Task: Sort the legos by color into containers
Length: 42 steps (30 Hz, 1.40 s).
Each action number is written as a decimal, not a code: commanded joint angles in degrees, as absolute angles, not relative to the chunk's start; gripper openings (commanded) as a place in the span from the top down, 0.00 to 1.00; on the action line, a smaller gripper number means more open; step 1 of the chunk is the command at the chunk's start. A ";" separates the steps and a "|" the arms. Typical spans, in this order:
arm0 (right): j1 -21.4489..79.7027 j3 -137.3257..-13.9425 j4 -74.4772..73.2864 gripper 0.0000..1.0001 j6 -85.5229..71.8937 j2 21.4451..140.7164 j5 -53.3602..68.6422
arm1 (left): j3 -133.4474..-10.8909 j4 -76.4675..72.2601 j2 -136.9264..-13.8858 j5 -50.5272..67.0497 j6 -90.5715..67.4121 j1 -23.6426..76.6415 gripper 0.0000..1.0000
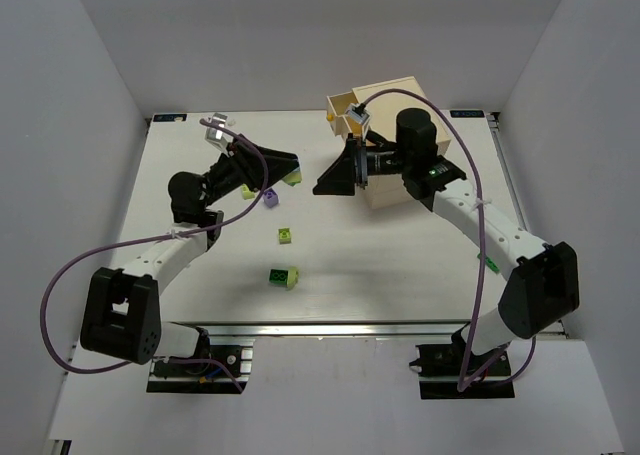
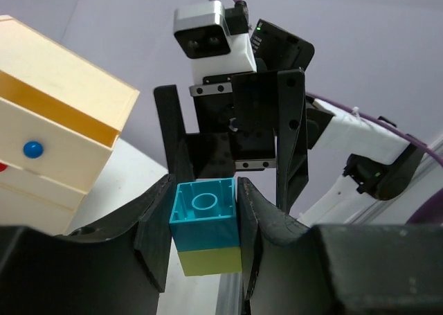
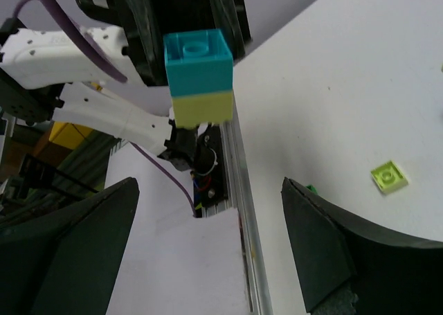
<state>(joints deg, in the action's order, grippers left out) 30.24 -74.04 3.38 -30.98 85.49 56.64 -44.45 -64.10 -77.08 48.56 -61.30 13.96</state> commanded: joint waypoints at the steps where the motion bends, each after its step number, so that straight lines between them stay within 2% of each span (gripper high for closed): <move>1: 32.25 -77.08 12.47 0.11 -36.47 87.27 55.28 | -43.60 -69.78 -76.11 45.62 -64.51 15.46 1.00; 13: 34.89 -80.51 16.34 0.13 -35.07 90.88 52.30 | -43.07 -69.78 -77.34 42.89 -64.69 17.58 1.00; 22: 34.63 -78.05 22.32 0.25 -39.63 90.53 50.45 | -42.28 -71.10 -78.31 41.93 -65.04 18.63 1.00; 27: 34.63 -77.87 23.20 0.38 -40.78 90.97 50.10 | -41.93 -71.36 -78.22 41.13 -64.86 18.63 1.00; 31: 34.72 -77.61 23.12 0.38 -41.13 90.70 50.19 | -41.57 -71.81 -78.05 39.99 -64.69 18.63 1.00; 37: 34.45 -77.69 22.07 0.30 -41.04 90.00 49.83 | -42.10 -72.51 -78.31 38.94 -64.60 18.63 1.00; 42: 34.45 -77.61 21.71 0.30 -40.69 90.18 49.75 | -43.07 -71.46 -78.05 38.67 -63.81 18.63 1.00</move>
